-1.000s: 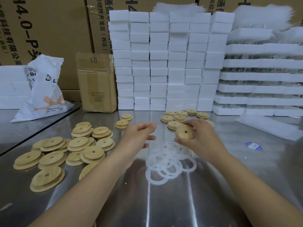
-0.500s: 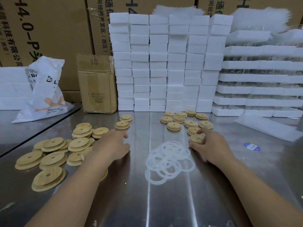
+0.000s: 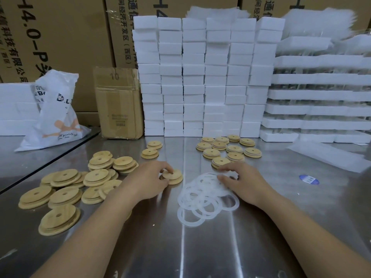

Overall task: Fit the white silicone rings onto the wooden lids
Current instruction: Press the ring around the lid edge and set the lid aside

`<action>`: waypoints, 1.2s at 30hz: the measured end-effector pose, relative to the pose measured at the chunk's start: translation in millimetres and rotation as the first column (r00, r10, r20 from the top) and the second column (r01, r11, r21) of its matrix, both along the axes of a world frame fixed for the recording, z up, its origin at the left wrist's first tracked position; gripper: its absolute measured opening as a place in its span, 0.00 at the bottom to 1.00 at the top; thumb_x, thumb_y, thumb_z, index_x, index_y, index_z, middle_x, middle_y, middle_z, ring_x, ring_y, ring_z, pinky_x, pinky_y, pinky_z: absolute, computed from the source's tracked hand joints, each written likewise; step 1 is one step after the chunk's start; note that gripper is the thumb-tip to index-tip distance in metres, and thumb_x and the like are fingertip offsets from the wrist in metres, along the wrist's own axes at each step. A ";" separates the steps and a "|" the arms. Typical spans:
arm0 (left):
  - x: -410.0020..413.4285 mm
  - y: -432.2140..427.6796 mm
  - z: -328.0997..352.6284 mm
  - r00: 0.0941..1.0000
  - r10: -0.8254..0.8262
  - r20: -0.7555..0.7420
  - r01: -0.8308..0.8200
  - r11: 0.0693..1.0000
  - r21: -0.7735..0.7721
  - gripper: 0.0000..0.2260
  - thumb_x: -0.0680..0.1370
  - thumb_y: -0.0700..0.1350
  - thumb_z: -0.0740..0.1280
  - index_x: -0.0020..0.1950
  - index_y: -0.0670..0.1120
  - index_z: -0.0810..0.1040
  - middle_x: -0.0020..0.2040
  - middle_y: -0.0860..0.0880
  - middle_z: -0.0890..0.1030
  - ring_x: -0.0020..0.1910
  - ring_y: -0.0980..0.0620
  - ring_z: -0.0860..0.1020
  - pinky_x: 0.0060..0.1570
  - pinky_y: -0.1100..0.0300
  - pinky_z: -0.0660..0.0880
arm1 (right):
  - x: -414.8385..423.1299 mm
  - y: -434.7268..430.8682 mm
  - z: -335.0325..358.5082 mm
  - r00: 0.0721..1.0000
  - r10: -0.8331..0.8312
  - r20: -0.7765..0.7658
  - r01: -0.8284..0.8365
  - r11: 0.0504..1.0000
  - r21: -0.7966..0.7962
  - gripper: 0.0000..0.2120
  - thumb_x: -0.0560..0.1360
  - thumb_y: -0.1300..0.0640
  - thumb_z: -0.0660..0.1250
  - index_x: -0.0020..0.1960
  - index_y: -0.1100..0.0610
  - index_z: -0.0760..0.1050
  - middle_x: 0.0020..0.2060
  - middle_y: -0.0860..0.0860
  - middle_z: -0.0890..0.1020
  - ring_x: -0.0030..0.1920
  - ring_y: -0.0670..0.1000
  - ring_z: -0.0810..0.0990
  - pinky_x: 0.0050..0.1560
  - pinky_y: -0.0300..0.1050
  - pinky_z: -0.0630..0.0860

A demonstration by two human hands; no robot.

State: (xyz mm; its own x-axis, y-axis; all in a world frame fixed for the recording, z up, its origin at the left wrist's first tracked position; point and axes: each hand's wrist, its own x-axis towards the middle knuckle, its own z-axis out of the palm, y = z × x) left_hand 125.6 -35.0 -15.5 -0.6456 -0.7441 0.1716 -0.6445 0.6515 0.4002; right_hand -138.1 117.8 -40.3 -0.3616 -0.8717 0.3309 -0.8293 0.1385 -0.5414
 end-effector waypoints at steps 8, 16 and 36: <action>-12.2 9.7 -8.6 1.000 0.005 0.002 -0.005 0.999 -0.050 0.18 0.79 0.65 0.68 0.68 0.66 0.76 0.59 0.59 0.80 0.56 0.52 0.78 0.51 0.53 0.75 | 5.0 -1.4 -2.6 0.998 0.046 -0.030 -0.046 0.999 0.015 0.12 0.79 0.44 0.72 0.61 0.42 0.84 0.56 0.39 0.81 0.56 0.44 0.77 0.50 0.30 0.67; -15.1 17.8 -9.9 0.992 0.052 -0.116 -0.058 0.997 -0.047 0.21 0.79 0.62 0.72 0.71 0.65 0.76 0.65 0.59 0.82 0.63 0.53 0.79 0.60 0.49 0.79 | 11.3 -4.0 -1.1 1.000 -0.008 0.007 0.008 1.000 0.008 0.08 0.78 0.46 0.73 0.56 0.44 0.85 0.54 0.41 0.83 0.55 0.45 0.78 0.51 0.40 0.71; -34.1 37.1 8.6 0.591 0.395 -0.703 0.214 0.764 0.609 0.18 0.79 0.34 0.73 0.66 0.51 0.85 0.57 0.51 0.87 0.58 0.52 0.83 0.55 0.56 0.80 | 50.3 -2.1 30.0 0.961 0.113 0.253 0.037 0.852 -0.522 0.07 0.79 0.57 0.71 0.46 0.45 0.80 0.42 0.39 0.84 0.46 0.44 0.82 0.46 0.41 0.77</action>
State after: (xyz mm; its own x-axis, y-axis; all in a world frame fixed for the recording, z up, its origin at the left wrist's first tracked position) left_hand 91.5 2.1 -6.9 -0.4077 -0.9109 0.0639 0.0700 0.0386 0.9968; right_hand -87.8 115.7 -10.2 -0.4708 -0.6150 0.6326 -0.6427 -0.2521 -0.7234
